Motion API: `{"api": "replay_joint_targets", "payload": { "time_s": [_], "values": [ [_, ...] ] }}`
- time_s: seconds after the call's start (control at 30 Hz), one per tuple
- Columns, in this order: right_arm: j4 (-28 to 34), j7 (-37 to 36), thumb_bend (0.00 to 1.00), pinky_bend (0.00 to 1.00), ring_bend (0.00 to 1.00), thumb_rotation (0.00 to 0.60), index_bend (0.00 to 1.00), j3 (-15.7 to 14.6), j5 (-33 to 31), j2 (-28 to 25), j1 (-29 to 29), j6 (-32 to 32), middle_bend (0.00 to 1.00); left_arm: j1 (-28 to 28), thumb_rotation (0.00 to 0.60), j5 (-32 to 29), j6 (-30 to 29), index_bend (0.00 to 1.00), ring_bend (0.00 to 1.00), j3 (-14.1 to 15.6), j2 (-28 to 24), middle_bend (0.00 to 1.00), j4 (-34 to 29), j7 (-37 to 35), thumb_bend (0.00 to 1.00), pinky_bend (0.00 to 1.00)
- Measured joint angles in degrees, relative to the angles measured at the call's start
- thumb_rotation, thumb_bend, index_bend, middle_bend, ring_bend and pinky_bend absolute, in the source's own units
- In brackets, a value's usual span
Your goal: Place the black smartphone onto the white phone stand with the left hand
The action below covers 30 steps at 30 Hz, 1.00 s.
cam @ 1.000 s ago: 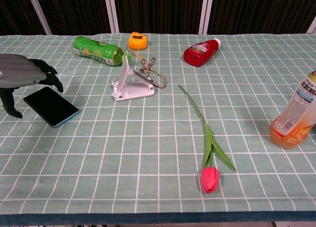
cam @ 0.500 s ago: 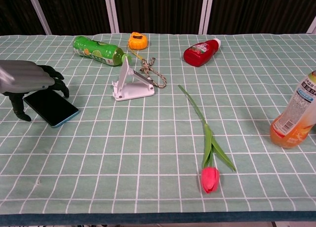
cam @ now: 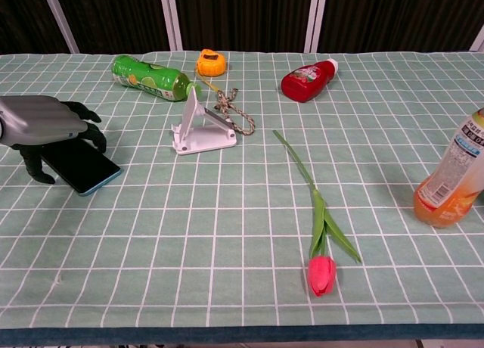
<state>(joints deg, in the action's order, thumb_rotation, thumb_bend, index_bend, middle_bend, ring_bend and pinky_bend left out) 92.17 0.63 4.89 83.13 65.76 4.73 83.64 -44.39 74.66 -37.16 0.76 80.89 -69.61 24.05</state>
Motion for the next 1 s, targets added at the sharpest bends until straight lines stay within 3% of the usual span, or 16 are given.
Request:
{"api": "replay_joint_targets", "payload": {
  "time_s": [0.53, 0.8, 1.0],
  "values": [
    [0.05, 0.03, 0.32, 0.19, 0.0, 0.6, 0.07, 0.01, -0.02, 0.01, -0.04, 0.04, 0.03, 0.09, 0.6, 0.42, -0.54, 0.29, 0.0, 1.02, 1.09, 0.29, 1.75, -1.1, 0.16, 0.0],
    [0.07, 0.04, 0.32, 0.19, 0.0, 0.6, 0.07, 0.01, -0.02, 0.0, -0.05, 0.05, 0.03, 0.67, 0.6, 1.59, -2.54, 0.46, 0.05, 1.26, 1.94, 0.48, 2.63, -2.33, 0.29, 0.0],
    [0.12, -0.02, 0.32, 0.19, 0.0, 0.6, 0.07, 0.02, -0.01, -0.02, -0.07, 0.08, 0.03, 1.18, 0.6, 3.8, -5.5, 0.53, 0.1, 1.02, 2.15, 0.55, 3.04, -4.94, 0.31, 0.0]
  ]
}}
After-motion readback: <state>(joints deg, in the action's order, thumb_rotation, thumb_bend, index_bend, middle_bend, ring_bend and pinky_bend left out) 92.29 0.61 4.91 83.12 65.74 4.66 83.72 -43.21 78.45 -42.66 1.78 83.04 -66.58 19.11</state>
